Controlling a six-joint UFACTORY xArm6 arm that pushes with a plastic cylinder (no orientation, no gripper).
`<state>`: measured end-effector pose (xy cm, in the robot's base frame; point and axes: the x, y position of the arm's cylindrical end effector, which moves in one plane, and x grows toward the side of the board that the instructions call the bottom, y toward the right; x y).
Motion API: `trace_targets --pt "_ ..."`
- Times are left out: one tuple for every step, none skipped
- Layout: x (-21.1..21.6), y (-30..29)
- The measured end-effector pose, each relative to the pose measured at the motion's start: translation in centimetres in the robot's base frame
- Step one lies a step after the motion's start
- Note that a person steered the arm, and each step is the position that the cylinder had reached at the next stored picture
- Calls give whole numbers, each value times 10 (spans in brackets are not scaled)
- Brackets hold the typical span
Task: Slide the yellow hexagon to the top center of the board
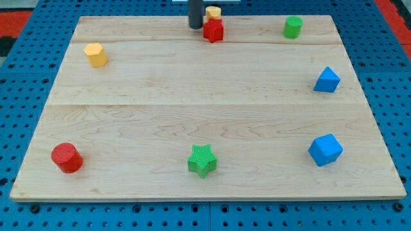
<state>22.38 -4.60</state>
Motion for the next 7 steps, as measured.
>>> trace_targets --pt "40 -39" --pt "105 -66" --pt "149 -98" --pt "169 -155" --pt "158 -176" --pt "112 -176" --pt "89 -181"
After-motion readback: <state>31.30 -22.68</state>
